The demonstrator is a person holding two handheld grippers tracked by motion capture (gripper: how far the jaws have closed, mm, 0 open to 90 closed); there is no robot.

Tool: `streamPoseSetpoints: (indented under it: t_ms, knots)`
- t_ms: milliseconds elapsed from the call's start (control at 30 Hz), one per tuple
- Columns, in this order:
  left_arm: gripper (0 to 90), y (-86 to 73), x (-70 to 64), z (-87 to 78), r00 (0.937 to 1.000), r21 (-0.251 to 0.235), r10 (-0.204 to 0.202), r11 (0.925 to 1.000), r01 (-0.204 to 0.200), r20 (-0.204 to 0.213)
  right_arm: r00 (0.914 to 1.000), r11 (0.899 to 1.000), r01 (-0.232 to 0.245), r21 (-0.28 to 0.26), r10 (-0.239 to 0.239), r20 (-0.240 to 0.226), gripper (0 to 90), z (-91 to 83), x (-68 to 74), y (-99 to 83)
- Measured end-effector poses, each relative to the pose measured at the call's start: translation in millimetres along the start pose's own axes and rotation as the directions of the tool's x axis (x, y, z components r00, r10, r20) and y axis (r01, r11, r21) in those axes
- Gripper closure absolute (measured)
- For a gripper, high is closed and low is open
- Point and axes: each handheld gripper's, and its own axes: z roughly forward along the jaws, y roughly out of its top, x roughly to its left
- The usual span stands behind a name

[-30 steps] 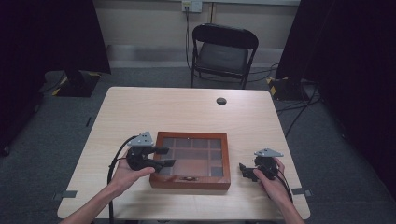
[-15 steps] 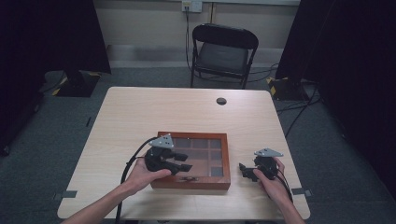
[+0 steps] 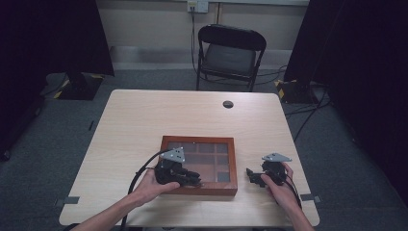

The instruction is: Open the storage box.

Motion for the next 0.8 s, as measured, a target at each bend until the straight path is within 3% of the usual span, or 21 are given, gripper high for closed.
streamPoseSetpoints:
  t_ms: [133,267,400,600,800]
  knots:
    - [79.1,-1.7,0.5,2.0,0.9996,0.003,-0.01,0.9999,0.01,0.025,1.0,1.0,0.0,0.0,0.0,0.0,11.2,0.0,0.0,0.0]
    - [79.3,-4.0,-2.3,6.3,0.9998,0.039,0.019,0.9991,-0.019,-0.007,1.0,1.0,-0.001,0.001,0.001,-0.001,11.2,0.0,0.0,0.1]
    - [79.7,-6.4,-4.6,6.4,0.9988,0.027,0.044,0.9987,-0.043,-0.022,1.0,1.0,0.0,0.0,0.0,-0.003,11.2,0.1,-0.1,0.0]
    - [80.7,-10.3,-7.4,6.6,0.9978,0.0,0.055,0.9985,-0.055,-0.039,1.0,1.0,0.0,0.001,0.0,-0.004,11.0,0.2,-0.2,0.1]
    - [81.0,-8.4,-8.4,6.6,0.998,0.014,0.042,0.999,-0.042,-0.047,1.0,1.0,0.002,0.002,-0.002,-0.005,11.0,0.3,-0.3,0.2]
